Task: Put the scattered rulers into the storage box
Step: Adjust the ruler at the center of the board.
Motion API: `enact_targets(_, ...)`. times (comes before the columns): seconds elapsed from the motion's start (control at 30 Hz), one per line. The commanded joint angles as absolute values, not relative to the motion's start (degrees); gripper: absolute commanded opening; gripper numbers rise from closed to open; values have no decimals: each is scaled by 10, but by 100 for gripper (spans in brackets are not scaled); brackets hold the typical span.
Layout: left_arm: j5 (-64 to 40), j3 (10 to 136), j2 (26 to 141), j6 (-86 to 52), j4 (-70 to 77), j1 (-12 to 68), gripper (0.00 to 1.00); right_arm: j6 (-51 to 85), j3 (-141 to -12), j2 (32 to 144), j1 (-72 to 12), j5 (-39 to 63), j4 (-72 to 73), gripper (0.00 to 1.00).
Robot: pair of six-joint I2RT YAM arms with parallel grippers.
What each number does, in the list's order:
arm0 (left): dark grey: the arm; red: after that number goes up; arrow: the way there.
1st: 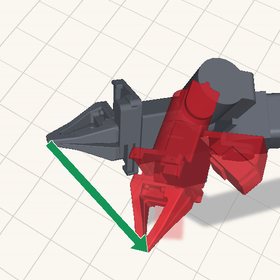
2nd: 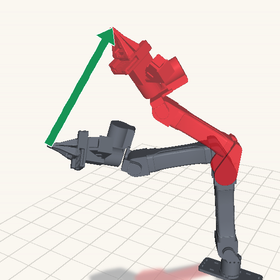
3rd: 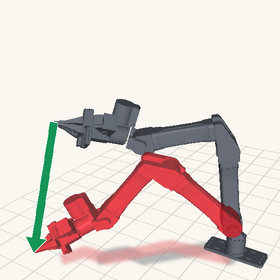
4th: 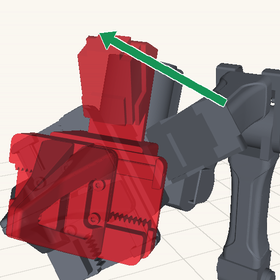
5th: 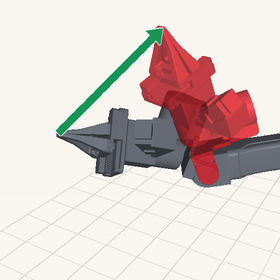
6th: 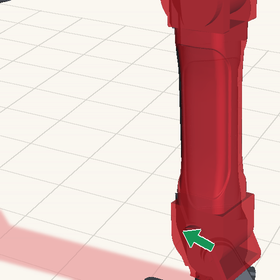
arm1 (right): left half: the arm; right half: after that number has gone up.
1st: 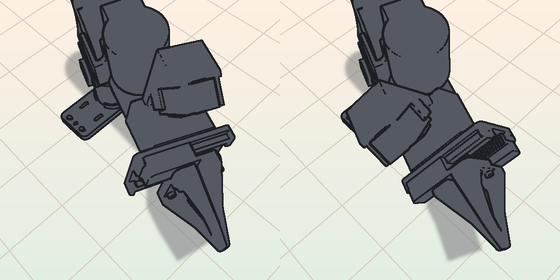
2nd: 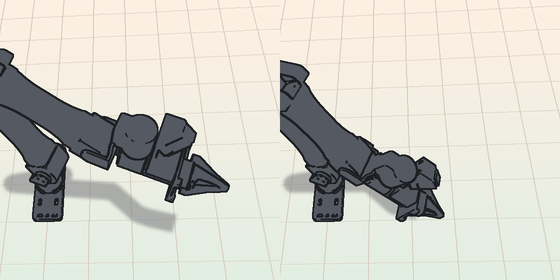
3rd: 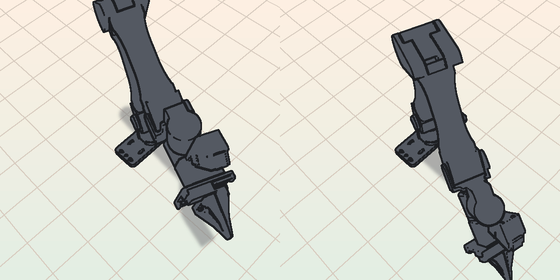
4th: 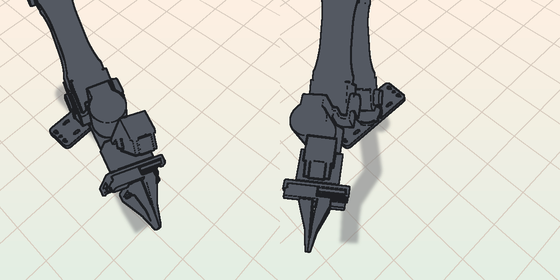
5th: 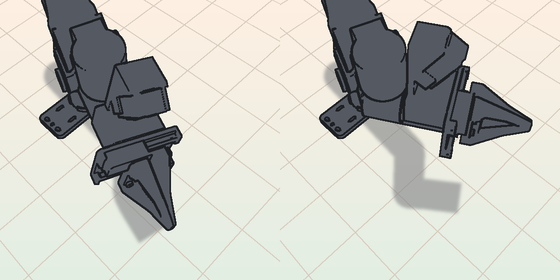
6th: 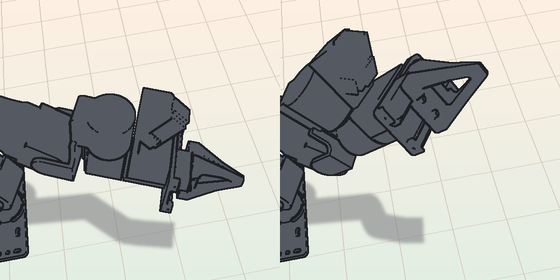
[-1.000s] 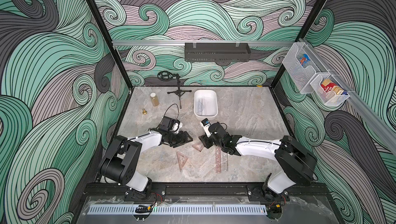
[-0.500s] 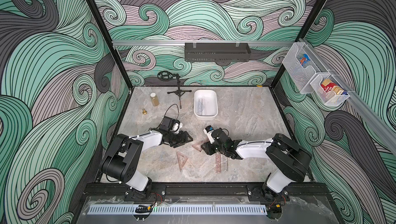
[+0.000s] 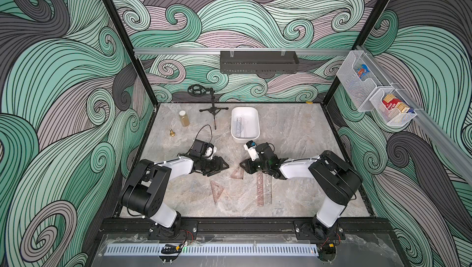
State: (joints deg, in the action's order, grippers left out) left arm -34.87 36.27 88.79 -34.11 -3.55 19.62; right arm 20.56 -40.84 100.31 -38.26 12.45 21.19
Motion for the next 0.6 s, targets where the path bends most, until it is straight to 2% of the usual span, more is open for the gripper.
enact_targets(0.0,-351,355,899,-341,-39,196,60,208,-391,968,-366,203,267,25)
enact_targets(0.1,-355,357,910,-338,-41,198,59,224,-383,972,-367,224,294,16)
enact_targets(0.57,-362,355,940,-341,-35,208,59,235,-357,1019,-368,231,318,13)
